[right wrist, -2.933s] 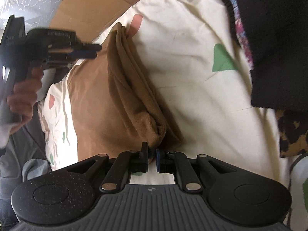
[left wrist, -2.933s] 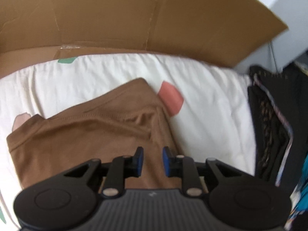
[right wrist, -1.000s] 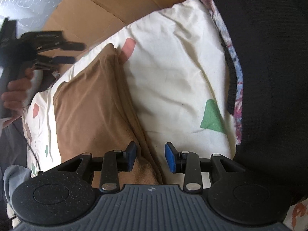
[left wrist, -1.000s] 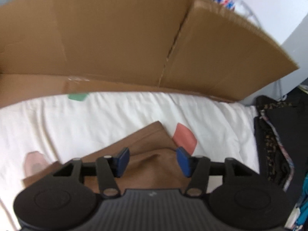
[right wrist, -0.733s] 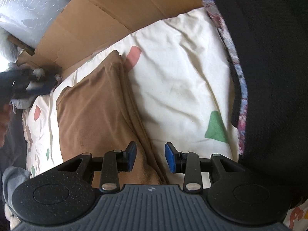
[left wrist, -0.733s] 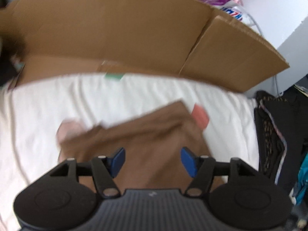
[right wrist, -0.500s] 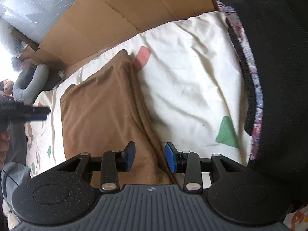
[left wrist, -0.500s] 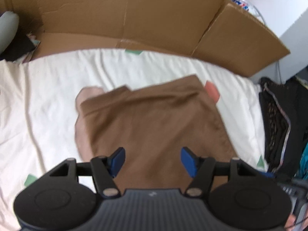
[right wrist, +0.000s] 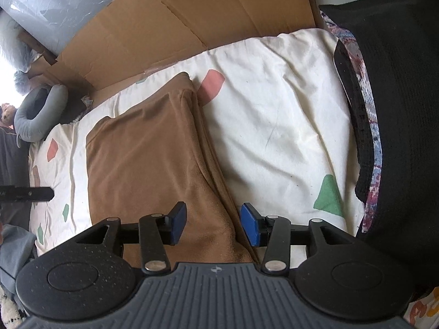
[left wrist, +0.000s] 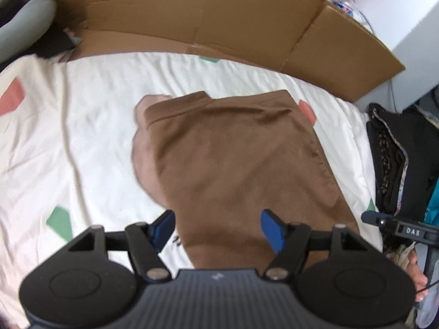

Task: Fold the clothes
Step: 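Move both open grippers to the side edge of the folded shirt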

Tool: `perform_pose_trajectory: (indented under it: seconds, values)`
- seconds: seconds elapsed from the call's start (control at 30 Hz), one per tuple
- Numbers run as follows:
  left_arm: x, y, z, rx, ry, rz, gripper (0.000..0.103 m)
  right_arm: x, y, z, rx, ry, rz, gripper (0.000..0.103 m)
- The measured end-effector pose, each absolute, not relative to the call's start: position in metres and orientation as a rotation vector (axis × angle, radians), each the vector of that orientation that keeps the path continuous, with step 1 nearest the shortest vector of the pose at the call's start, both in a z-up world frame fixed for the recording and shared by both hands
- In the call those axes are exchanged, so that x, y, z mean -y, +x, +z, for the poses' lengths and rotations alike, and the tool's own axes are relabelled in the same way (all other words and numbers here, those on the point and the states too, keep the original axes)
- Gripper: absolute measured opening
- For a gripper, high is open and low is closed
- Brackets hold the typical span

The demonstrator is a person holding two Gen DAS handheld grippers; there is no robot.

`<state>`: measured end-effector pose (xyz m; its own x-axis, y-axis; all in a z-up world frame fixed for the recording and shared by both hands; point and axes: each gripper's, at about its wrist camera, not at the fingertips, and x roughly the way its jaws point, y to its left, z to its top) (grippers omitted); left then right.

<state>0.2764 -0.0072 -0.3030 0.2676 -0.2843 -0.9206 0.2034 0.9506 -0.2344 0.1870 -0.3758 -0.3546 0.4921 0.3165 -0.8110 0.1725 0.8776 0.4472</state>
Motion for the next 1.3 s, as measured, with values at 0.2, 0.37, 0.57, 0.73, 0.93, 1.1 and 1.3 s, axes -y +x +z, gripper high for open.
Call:
perform_pose_trajectory:
  seconds: [0.2, 0.37, 0.57, 0.73, 0.93, 1.1, 1.3]
  values:
    - [-0.017, 0.255, -0.303, -1.261, -0.087, -0.294, 0.074, 0.361, 0.185, -0.341, -1.061, 0.437, 0.105, 0.051]
    - [-0.034, 0.236, -0.32, -1.262, -0.149, -0.267, 0.074, 0.356, 0.184, -0.343, -1.089, 0.4, 0.082, 0.051]
    - [-0.052, 0.214, -0.349, -1.277, -0.277, -0.204, 0.074, 0.361, 0.184, -0.335, -1.104, 0.351, 0.065, 0.051]
    - [-0.064, 0.203, -0.367, -1.315, -0.297, -0.175, 0.074, 0.359, 0.181, -0.337, -1.122, 0.326, 0.069, 0.051]
    - [-0.07, 0.193, -0.379, -1.346, -0.305, -0.186, 0.074, 0.356, 0.18, -0.348, -1.159, 0.287, 0.072, 0.051]
    - [-0.06, 0.187, -0.39, -1.367, -0.385, -0.243, 0.073, 0.356, 0.18, -0.36, -1.194, 0.267, 0.062, 0.051]
    - [-0.041, 0.184, -0.401, -1.396, -0.44, -0.317, 0.068, 0.361, 0.178, -0.37, -1.211, 0.275, 0.047, 0.051]
